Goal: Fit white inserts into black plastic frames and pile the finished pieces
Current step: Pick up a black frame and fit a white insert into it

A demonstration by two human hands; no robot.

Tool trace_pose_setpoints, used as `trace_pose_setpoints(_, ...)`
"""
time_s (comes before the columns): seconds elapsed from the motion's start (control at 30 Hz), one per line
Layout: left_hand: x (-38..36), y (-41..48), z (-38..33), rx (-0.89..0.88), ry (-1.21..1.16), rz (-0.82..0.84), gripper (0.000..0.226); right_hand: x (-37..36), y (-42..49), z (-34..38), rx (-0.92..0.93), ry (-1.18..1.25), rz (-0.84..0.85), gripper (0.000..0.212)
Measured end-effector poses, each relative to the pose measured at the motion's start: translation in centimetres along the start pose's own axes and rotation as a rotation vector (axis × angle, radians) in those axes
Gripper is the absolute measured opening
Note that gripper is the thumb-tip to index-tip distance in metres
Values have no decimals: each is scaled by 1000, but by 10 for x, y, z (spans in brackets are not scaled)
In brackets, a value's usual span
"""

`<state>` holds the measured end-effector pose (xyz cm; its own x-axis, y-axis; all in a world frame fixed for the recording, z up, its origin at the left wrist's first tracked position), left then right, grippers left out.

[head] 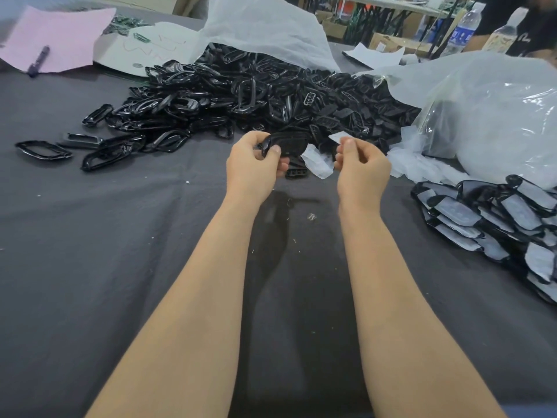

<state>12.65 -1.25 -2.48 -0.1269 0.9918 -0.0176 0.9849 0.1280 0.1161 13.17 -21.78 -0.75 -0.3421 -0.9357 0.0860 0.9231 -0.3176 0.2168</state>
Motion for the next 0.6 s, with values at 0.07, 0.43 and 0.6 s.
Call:
trace_pose_setpoints(0.07, 2, 1, 1, 8, -11, -10, 19, 0, -1, -1, -10, 101, 3, 18)
trace_pose_setpoints(0.43, 13, 0, 3, 30, -41, -89, 25, 14, 2, 7, -30, -549, -22, 38)
trace_pose_setpoints(0.6, 11, 0, 4, 39, -49, -85, 25, 7, 1, -26, -265, -1041, 215, 39)
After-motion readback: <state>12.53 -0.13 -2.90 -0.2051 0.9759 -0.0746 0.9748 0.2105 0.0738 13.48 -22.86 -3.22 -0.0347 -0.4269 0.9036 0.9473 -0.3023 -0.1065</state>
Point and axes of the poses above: each hand's wrist, its own y-axis towards the middle knuckle, its own x-axis out of the back of the hand, z = x × y, the point moved 10 cm from there along y, towards the middle knuckle, and after that the axes turned 10 degrees about z, right-handed, at the moved point
